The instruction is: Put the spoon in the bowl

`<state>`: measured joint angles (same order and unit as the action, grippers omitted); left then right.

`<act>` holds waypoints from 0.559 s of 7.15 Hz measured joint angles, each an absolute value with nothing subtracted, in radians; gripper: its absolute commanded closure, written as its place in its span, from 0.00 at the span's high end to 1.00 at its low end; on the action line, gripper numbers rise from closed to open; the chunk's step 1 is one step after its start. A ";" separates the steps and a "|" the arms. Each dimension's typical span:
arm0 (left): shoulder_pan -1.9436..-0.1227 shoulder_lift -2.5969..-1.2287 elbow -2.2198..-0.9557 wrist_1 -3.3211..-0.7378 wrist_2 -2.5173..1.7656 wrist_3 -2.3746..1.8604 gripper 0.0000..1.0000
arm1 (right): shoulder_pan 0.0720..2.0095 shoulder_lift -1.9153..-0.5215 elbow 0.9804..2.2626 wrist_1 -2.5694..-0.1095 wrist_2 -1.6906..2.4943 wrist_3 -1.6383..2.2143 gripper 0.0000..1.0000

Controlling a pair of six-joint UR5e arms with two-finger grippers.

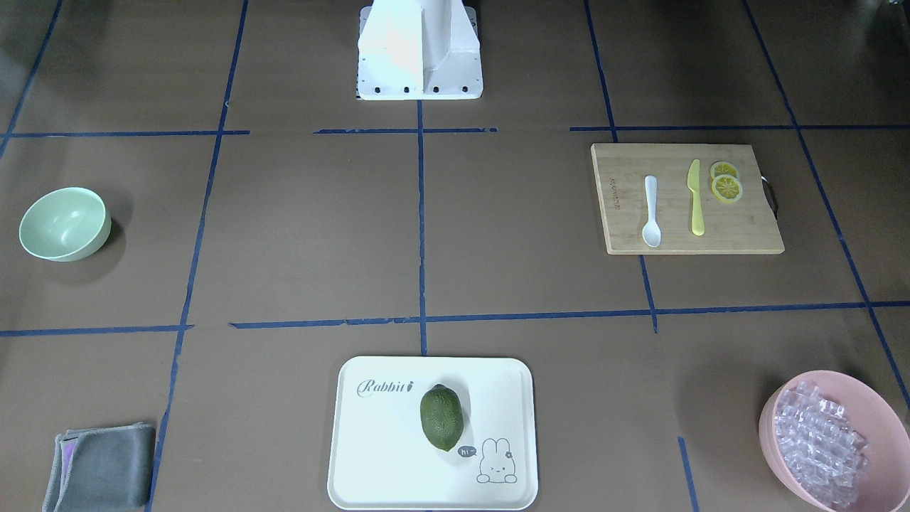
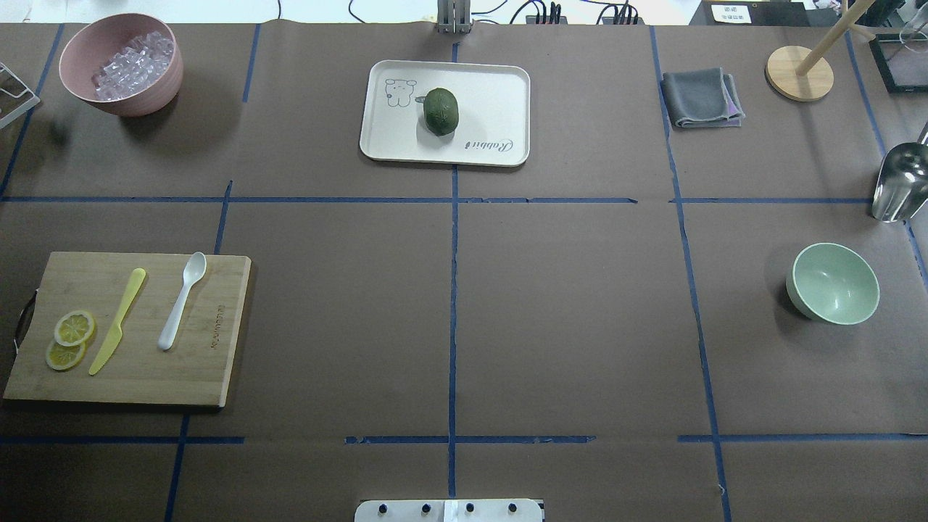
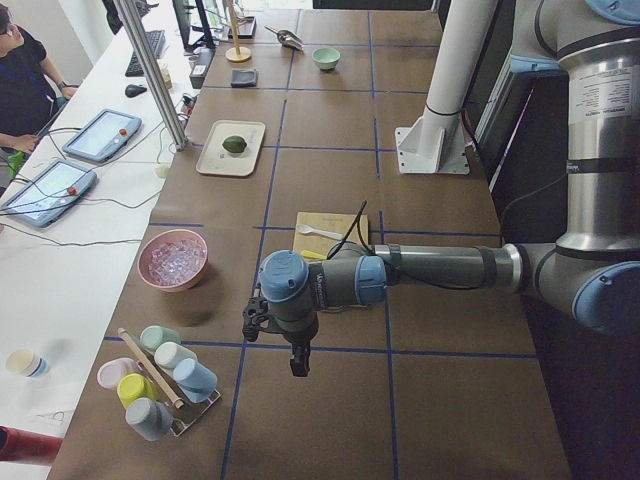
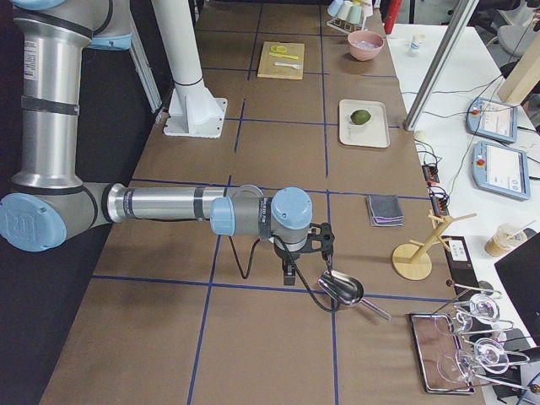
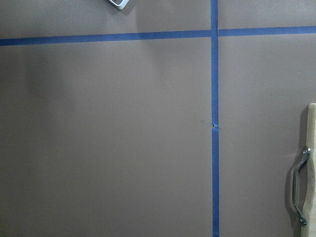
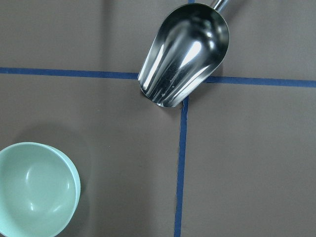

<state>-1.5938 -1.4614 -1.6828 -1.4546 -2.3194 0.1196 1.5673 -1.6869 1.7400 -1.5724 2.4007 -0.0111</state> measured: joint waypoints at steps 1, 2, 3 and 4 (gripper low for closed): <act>-1.594 -1.462 -1.683 -1.455 -2.319 0.119 1.00 | 1.562 -1.686 1.738 -1.568 2.401 -0.012 1.00; -1.594 -1.462 -1.685 -1.456 -2.319 0.119 1.00 | 1.557 -1.686 1.737 -1.557 2.401 -0.012 1.00; -1.594 -1.462 -1.685 -1.455 -2.319 0.118 1.00 | 1.548 -1.686 1.737 -1.544 2.400 0.008 1.00; -1.594 -1.462 -1.685 -1.455 -2.319 0.118 1.00 | 1.520 -1.689 1.740 -1.512 2.399 0.085 1.00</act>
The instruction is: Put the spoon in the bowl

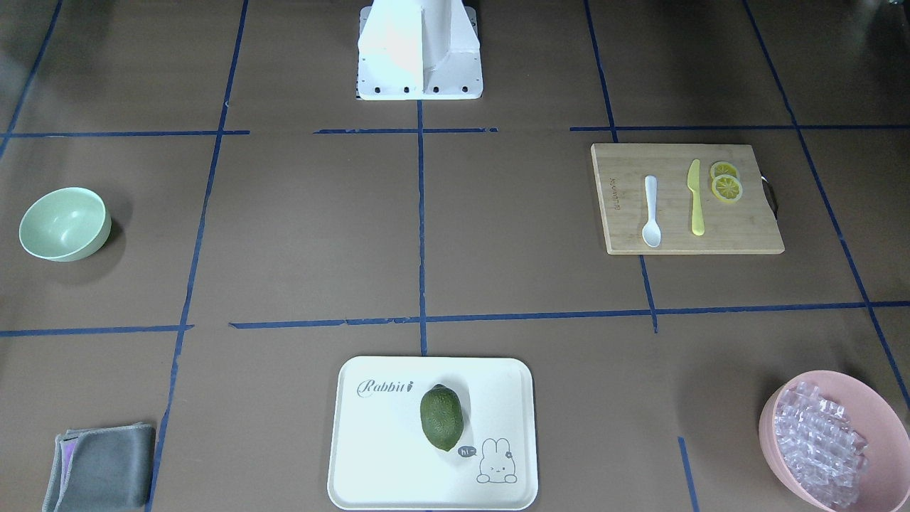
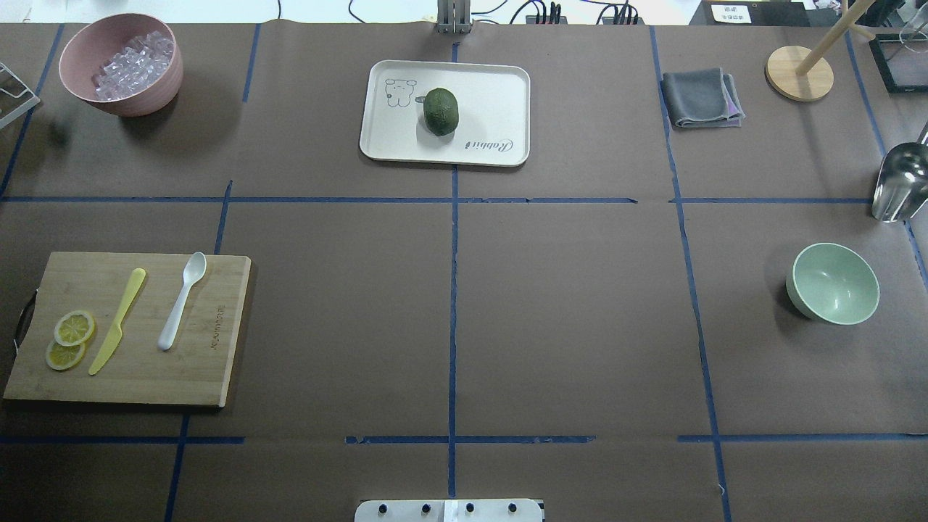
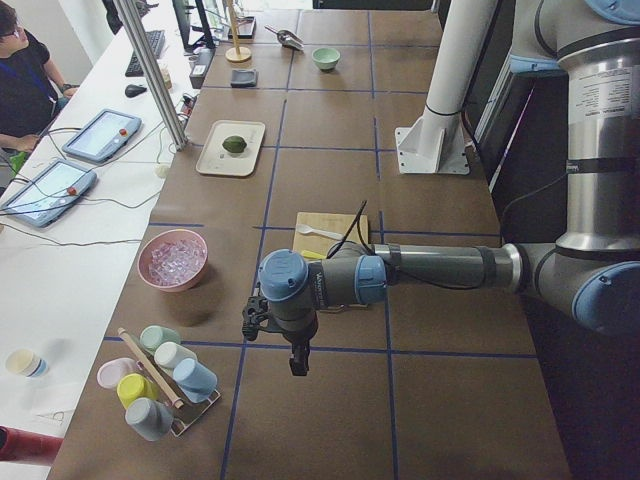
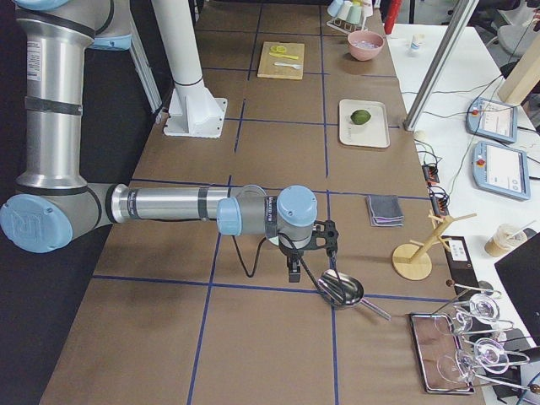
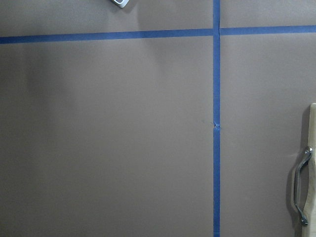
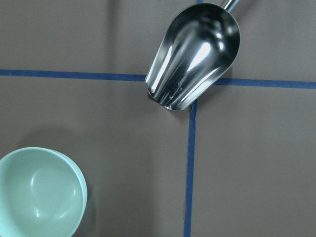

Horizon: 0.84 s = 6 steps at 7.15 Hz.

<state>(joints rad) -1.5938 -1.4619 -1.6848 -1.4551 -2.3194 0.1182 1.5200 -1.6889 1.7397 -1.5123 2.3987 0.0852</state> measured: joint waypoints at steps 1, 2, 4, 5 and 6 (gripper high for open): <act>-1.594 -1.462 -1.685 -1.455 -2.319 0.118 1.00 | 1.464 -1.707 1.744 -1.411 2.391 0.228 1.00; -1.594 -1.462 -1.684 -1.456 -2.319 0.118 1.00 | 1.389 -1.735 1.741 -1.257 2.377 0.402 1.00; -1.594 -1.463 -1.685 -1.456 -2.319 0.118 1.00 | 1.215 -1.763 1.722 -1.006 2.310 0.693 1.00; -1.594 -1.463 -1.688 -1.456 -2.319 0.118 1.00 | 1.144 -1.767 1.701 -0.934 2.261 0.765 1.00; -1.594 -1.463 -1.690 -1.456 -2.319 0.117 1.00 | 1.101 -1.768 1.667 -0.885 2.236 0.794 1.00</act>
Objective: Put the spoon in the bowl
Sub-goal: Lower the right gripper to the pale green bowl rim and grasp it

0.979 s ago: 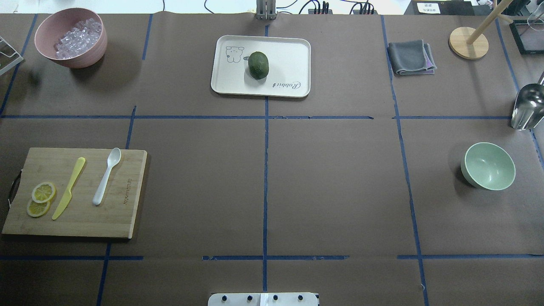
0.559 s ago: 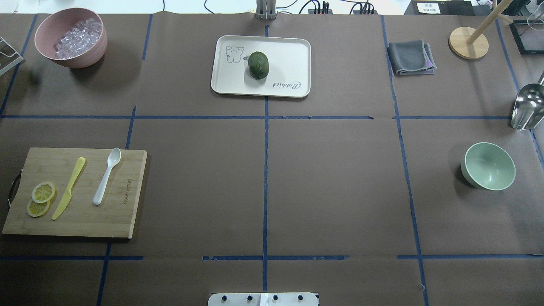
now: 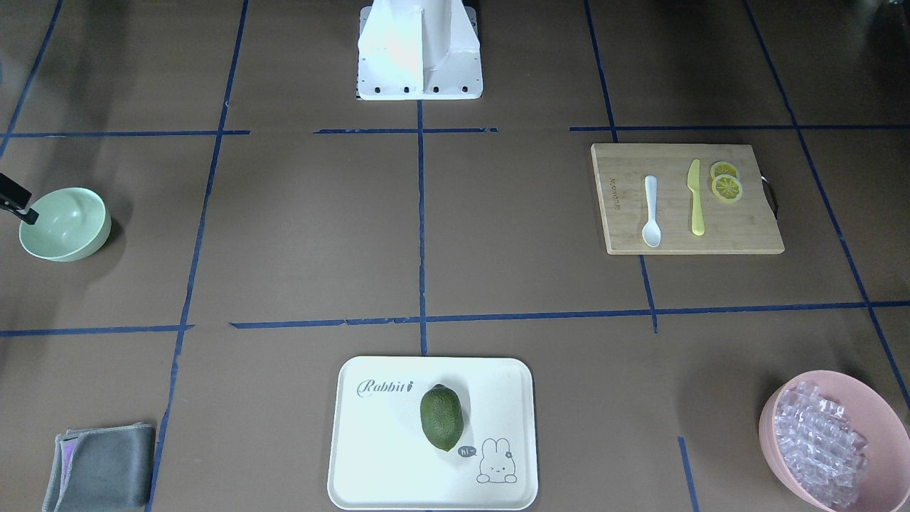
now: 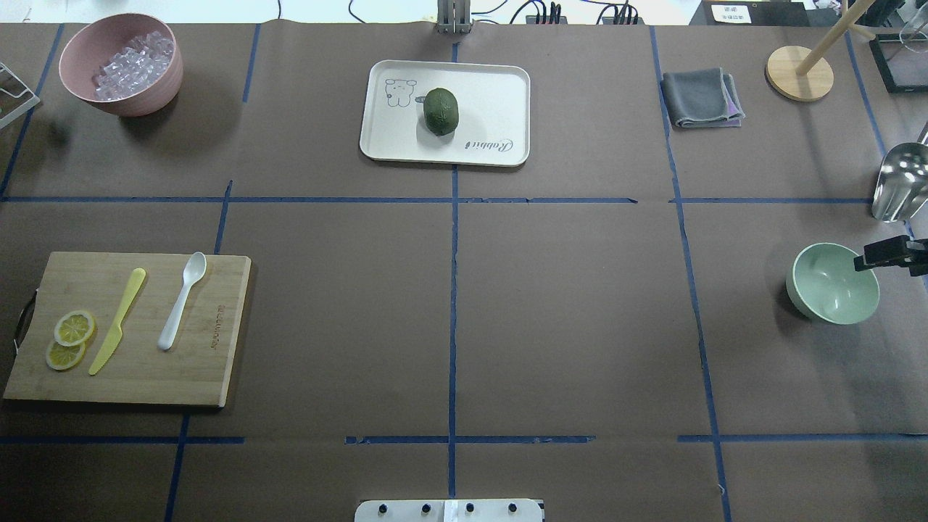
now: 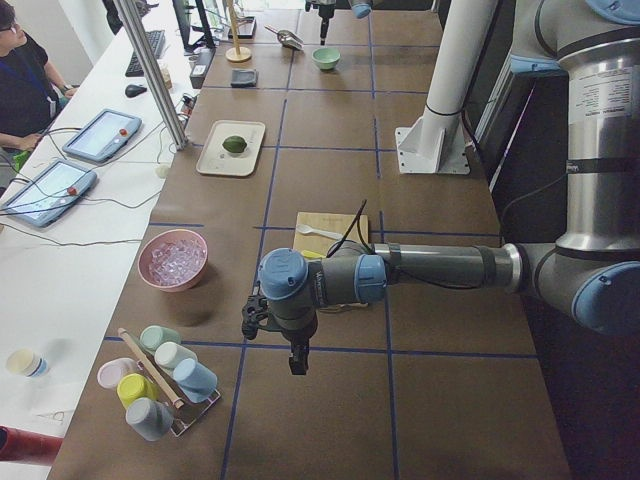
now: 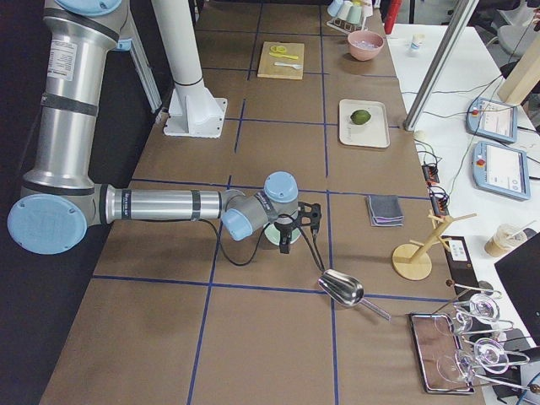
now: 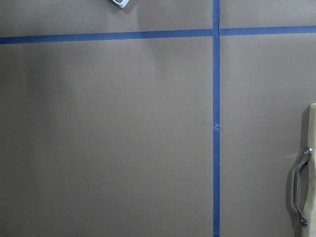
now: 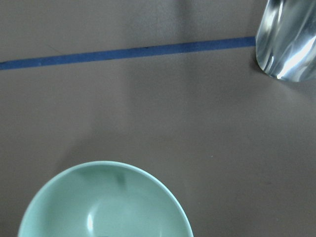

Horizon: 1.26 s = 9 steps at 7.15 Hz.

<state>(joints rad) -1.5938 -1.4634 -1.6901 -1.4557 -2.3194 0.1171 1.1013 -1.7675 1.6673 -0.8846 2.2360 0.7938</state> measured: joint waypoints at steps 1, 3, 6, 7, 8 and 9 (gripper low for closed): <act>-1.594 -1.463 -1.691 -1.456 -2.319 0.117 1.00 | 1.076 -1.768 1.636 -0.854 2.228 0.803 0.99; -1.594 -1.463 -1.693 -1.456 -2.319 0.117 1.00 | 1.055 -1.768 1.600 -0.828 2.226 0.811 0.15; -1.594 -1.463 -1.695 -1.456 -2.318 0.117 1.00 | 1.053 -1.771 1.590 -0.823 2.231 0.811 0.00; -1.594 -1.463 -1.695 -1.456 -2.318 0.117 1.00 | 1.055 -1.773 1.593 -0.822 2.242 0.811 0.00; -1.594 -1.463 -1.696 -1.456 -2.319 0.117 1.00 | 1.067 -1.777 1.605 -0.821 2.272 0.811 0.00; -1.594 -1.463 -1.697 -1.456 -2.319 0.116 1.00 | 1.109 -1.783 1.637 -0.821 2.331 0.810 0.00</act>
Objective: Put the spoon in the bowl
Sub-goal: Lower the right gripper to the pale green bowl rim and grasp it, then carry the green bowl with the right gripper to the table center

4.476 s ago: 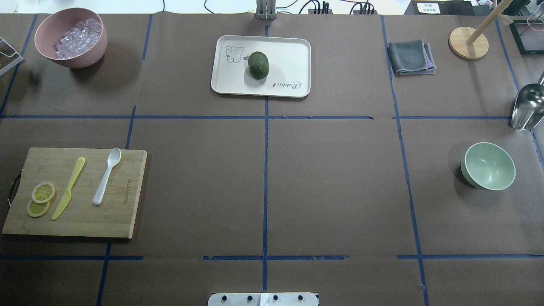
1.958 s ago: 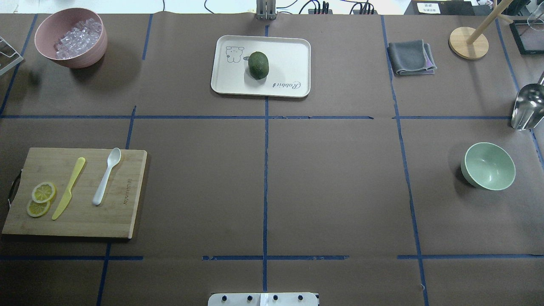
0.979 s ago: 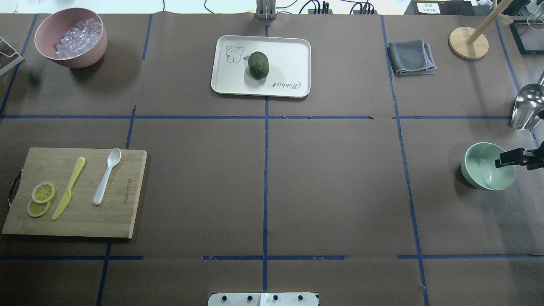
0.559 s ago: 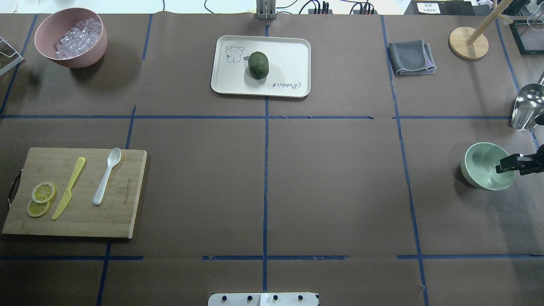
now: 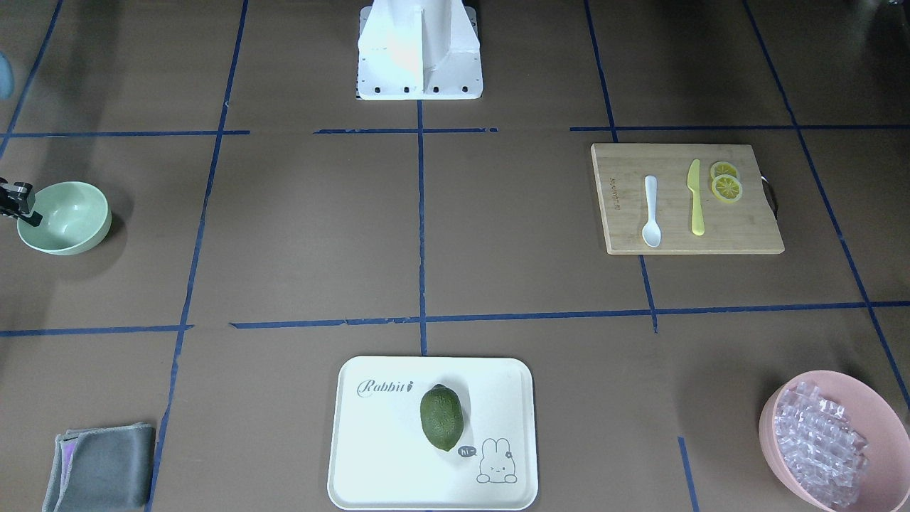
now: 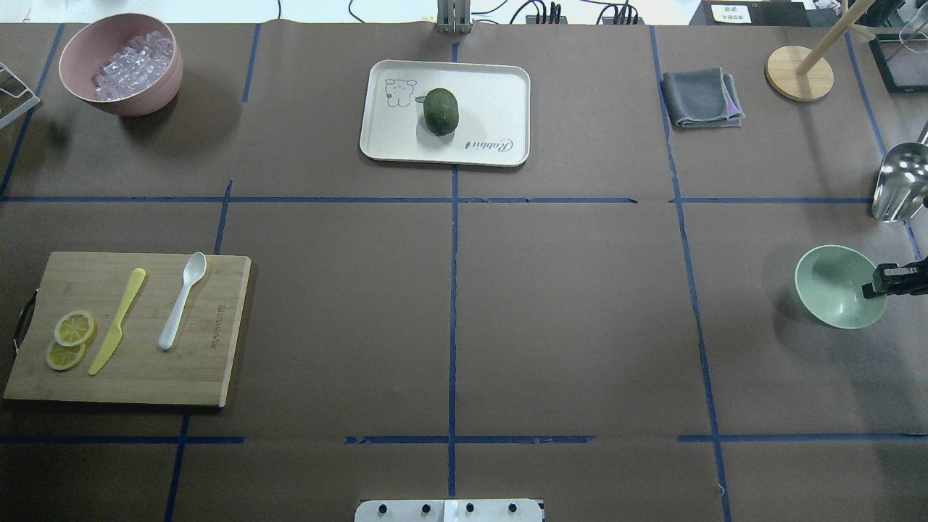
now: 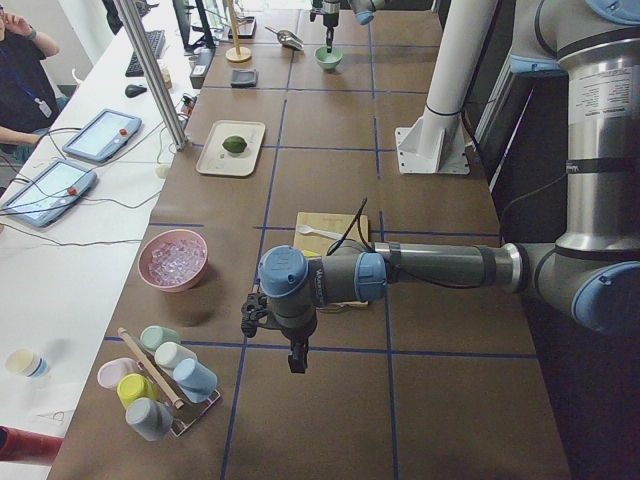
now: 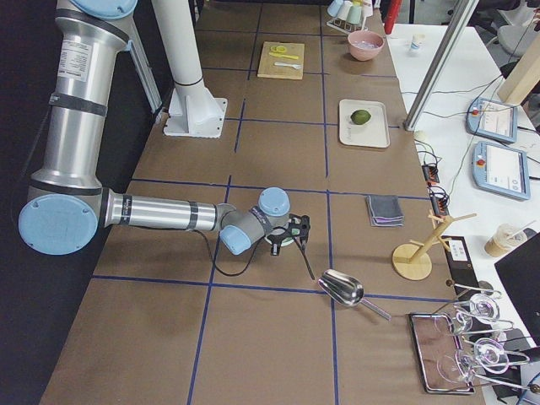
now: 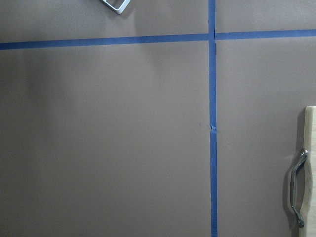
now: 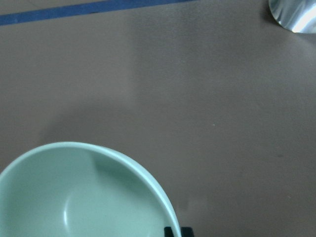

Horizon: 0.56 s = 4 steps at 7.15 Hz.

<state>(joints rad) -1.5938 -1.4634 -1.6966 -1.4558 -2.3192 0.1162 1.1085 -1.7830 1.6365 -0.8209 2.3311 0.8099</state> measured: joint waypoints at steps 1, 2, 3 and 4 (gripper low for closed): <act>-1.594 -1.463 -1.697 -1.456 -2.319 0.116 1.00 | 1.163 -1.789 1.701 -0.824 2.415 0.815 0.00; -1.594 -1.463 -1.697 -1.456 -2.319 0.115 1.00 | 1.195 -1.783 1.783 -0.832 2.478 0.862 0.00; -1.594 -1.463 -1.697 -1.456 -2.319 0.115 1.00 | 1.183 -1.742 1.851 -0.837 2.504 0.982 0.00; -1.594 -1.463 -1.697 -1.456 -2.319 0.115 1.00 | 1.121 -1.670 1.888 -0.839 2.493 1.127 0.00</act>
